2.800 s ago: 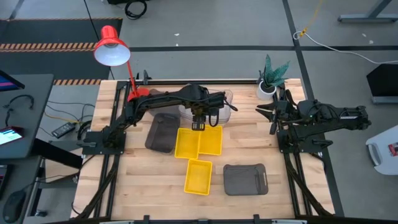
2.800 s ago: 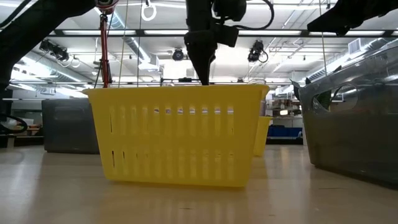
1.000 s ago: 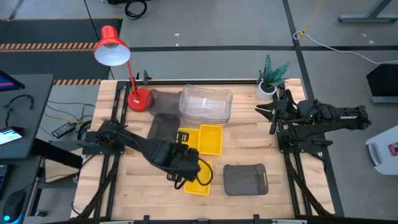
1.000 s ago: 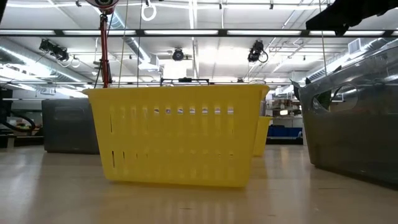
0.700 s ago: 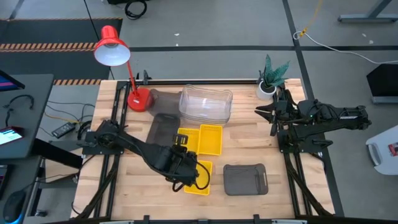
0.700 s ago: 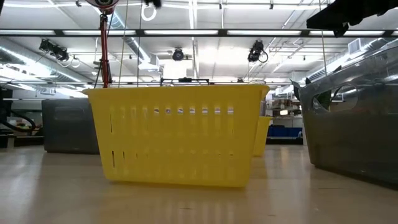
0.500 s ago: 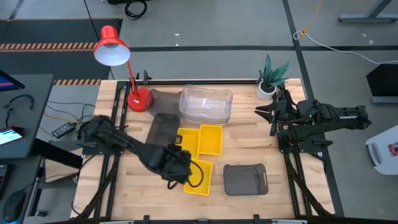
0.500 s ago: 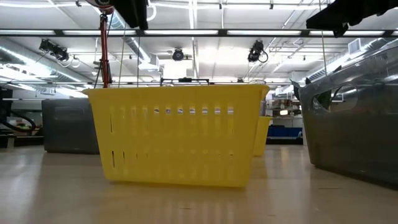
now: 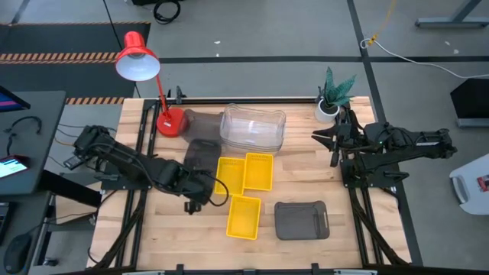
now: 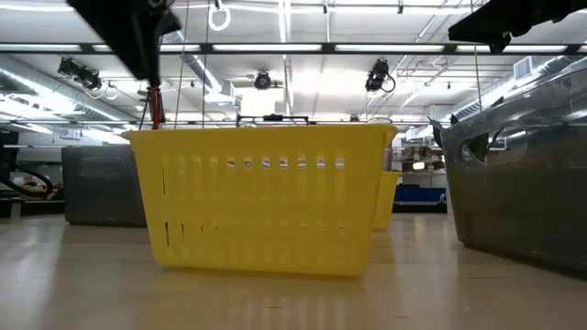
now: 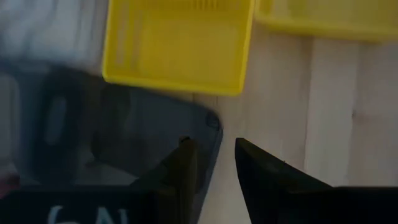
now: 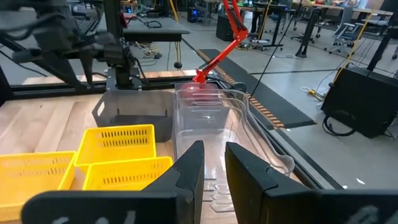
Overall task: Stack baskets by color
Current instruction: Stack the middle left black bin on top of the top black bin
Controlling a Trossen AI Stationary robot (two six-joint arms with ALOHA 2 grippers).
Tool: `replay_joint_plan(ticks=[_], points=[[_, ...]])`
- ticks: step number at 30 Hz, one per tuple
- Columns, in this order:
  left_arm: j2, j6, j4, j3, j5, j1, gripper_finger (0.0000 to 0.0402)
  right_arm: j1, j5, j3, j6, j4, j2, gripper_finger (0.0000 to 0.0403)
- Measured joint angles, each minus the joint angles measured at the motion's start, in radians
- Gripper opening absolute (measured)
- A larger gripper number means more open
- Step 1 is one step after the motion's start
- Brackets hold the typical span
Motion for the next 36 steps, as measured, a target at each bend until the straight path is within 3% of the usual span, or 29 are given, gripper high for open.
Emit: replay_joint_plan(ticks=[7, 12, 16, 23, 28, 36], points=[[-0.025, -0.102, 0.002, -0.126, 0.043, 0.040, 0.0117, 0.000, 0.002, 0.000, -0.016, 0.000, 0.014, 0.0071], [-0.024, -0.103, 0.053, -0.139, 0.145, 0.078, 0.0117, 0.000, 0.002, 0.000, -0.018, 0.004, 0.017, 0.0071], [-0.019, -0.098, 0.065, -0.139, 0.151, 0.084, 0.0118, 0.000, 0.002, 0.000, -0.021, 0.006, 0.019, 0.0071], [0.019, -0.081, 0.082, -0.142, 0.166, 0.086, 0.0172, 0.000, 0.002, 0.000, -0.024, 0.006, 0.029, 0.0071], [0.019, -0.088, 0.107, -0.215, 0.189, 0.086, 0.0203, 0.000, 0.002, 0.000, -0.025, 0.007, 0.036, 0.0071], [0.019, -0.102, 0.155, -0.293, 0.189, 0.087, 0.0180, 0.000, 0.002, 0.000, -0.025, 0.019, 0.049, 0.0071]])
